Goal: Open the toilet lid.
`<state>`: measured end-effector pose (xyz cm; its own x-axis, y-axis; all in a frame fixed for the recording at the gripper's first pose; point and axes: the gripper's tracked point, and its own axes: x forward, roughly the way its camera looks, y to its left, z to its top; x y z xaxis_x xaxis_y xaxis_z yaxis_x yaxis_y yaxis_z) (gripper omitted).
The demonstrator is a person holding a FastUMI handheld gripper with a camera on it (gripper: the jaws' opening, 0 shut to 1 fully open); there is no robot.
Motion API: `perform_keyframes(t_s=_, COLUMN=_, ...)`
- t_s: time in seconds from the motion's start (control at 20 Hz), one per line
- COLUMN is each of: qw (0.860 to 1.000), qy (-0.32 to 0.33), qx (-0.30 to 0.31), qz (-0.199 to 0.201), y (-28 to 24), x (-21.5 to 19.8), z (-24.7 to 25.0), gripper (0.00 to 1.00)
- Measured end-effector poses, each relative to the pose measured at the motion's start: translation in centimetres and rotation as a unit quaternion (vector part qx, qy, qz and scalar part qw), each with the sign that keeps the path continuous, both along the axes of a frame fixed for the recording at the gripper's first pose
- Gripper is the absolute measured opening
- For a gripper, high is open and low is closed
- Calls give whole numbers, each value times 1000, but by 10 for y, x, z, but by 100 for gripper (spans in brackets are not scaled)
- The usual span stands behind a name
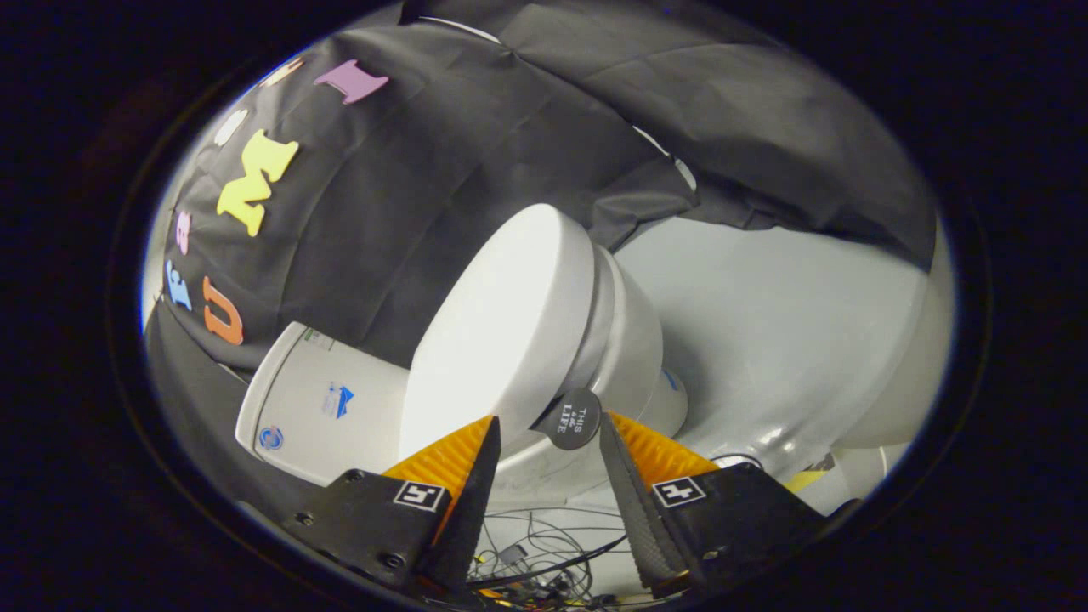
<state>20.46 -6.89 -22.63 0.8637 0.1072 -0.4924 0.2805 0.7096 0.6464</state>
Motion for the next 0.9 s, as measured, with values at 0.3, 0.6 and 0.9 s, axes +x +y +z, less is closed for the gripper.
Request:
perform_keyframes(t_s=0.3, qw=998, qy=7, qx=59, qz=-8, y=-3, x=11, z=-9, gripper=62)
perform_keyframes(t_s=0.6, qw=996, qy=28, qx=85, qz=-5, y=2, x=19, z=-17, gripper=35)
perform_keyframes(t_s=0.9, qw=991, qy=30, qx=126, qz=-33, y=-1, x=20, z=-14, gripper=27)
